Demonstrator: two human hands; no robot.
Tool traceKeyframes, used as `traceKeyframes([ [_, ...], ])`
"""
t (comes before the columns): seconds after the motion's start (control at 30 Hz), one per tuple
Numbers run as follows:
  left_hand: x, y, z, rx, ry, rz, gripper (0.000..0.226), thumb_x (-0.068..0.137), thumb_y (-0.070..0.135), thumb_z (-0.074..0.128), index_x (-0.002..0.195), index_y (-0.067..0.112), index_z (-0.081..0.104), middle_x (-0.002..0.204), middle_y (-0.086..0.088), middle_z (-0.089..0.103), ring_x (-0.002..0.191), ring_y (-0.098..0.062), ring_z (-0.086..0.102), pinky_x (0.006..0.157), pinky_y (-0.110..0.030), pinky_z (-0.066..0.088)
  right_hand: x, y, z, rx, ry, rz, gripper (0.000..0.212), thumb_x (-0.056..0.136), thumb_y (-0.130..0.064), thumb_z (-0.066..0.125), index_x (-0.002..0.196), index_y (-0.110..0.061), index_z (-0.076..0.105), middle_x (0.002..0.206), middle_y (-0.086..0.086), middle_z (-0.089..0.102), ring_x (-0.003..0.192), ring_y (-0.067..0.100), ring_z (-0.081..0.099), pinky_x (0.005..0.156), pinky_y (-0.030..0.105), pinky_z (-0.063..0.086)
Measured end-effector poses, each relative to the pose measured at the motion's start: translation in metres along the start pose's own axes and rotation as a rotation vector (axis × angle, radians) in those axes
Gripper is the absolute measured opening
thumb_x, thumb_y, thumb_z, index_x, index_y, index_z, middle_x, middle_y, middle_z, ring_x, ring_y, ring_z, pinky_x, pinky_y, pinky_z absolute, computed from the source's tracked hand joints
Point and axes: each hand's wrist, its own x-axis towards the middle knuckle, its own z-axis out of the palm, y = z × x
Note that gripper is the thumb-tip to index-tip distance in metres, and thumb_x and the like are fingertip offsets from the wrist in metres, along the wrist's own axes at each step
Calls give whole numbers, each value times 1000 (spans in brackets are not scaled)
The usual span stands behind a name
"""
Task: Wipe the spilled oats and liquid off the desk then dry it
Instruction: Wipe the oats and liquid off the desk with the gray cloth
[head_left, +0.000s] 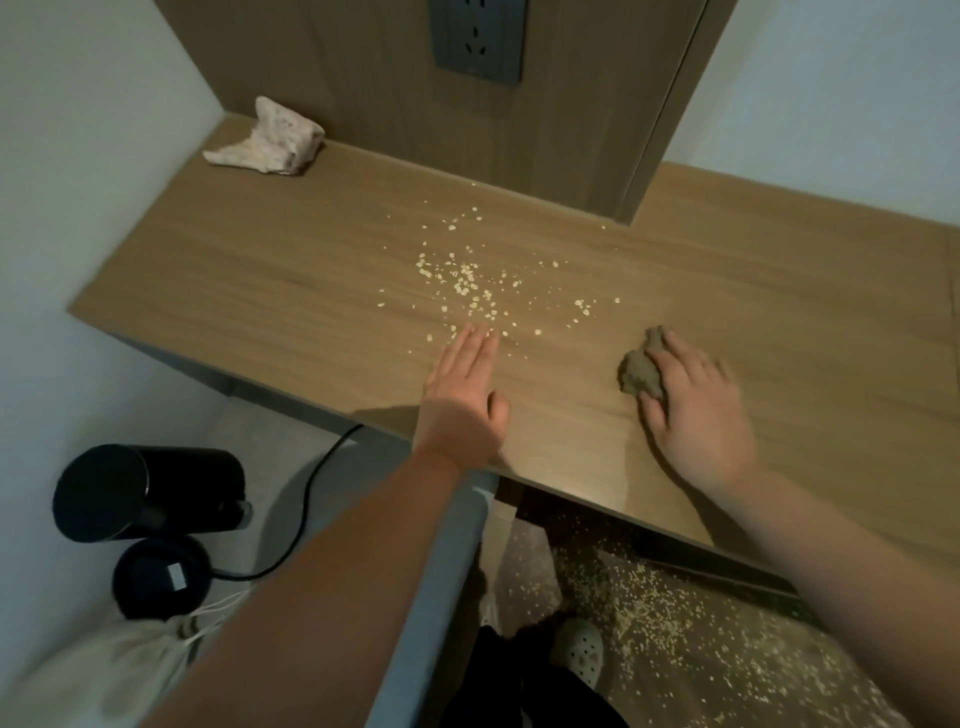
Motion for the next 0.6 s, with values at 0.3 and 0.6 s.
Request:
traceKeyframes([
  [0.3,29,-91,-49,446,-32,-635,65,102,32,21,153,0,-5,162,-17,-7,150,-31,-4,121,-49,7,27,-52,12,57,60,60,46,96,-19,52,139,-3,47,151,21,37,139,38,35,116,50,27],
  [0.6,31,-96,-47,433,-26,-642,66,101,34,24,155,4,-1,162,-17,-6,150,-30,-5,120,-48,6,105,-41,7,55,227,664,46,95,-19,48,137,0,45,150,20,39,136,37,38,113,48,31],
])
